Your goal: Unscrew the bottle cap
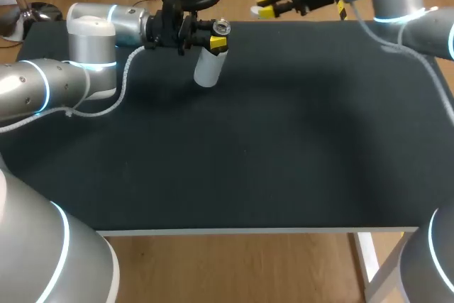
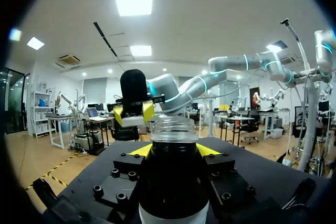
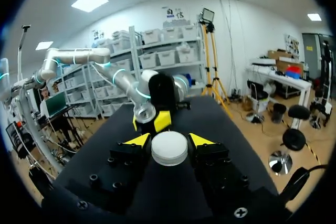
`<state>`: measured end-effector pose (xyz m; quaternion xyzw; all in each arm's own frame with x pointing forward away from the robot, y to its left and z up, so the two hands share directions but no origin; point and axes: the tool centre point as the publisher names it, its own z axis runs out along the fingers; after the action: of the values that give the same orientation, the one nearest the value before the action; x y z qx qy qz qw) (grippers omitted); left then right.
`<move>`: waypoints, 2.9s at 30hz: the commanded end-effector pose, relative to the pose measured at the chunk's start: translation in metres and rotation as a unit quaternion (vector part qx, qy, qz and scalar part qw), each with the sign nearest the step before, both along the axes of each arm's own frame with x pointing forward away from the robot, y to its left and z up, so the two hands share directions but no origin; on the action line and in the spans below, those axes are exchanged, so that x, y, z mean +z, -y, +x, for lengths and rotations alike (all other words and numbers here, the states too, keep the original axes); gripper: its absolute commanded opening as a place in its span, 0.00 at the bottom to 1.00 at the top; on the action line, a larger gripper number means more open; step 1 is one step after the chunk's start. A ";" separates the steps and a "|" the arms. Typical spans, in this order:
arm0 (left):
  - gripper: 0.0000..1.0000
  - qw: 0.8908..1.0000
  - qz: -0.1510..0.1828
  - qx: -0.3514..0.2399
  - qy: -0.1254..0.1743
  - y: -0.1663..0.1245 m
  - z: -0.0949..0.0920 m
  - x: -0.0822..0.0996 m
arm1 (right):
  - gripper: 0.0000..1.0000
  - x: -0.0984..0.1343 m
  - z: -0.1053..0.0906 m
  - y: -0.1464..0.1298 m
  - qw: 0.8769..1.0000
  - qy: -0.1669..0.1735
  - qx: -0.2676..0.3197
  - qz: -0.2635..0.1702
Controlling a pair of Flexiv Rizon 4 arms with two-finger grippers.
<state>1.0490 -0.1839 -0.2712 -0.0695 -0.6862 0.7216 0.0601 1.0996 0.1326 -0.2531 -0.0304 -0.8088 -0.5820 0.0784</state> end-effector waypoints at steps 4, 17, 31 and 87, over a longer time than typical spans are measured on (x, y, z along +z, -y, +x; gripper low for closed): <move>0.00 1.000 -0.001 -0.001 0.000 0.001 0.001 -0.001 | 0.00 -0.020 -0.035 0.046 0.986 0.015 -0.144 -0.078; 0.00 1.000 -0.001 -0.001 0.000 0.001 0.001 -0.001 | 0.00 -0.081 -0.053 0.085 0.967 -0.029 -0.221 -0.124; 0.00 1.000 -0.001 -0.001 0.000 0.001 0.001 -0.001 | 0.24 -0.129 -0.072 0.098 0.950 -0.082 -0.239 -0.186; 1.00 0.992 -0.101 0.067 0.022 -0.015 0.001 -0.007 | 1.00 -0.106 -0.064 0.073 0.961 -0.061 -0.246 -0.114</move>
<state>1.0539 -0.1683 -0.2793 -0.0472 -0.6130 0.7886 -0.0067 1.0349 0.0586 -0.3565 -0.2727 -0.8353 -0.4768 -0.0225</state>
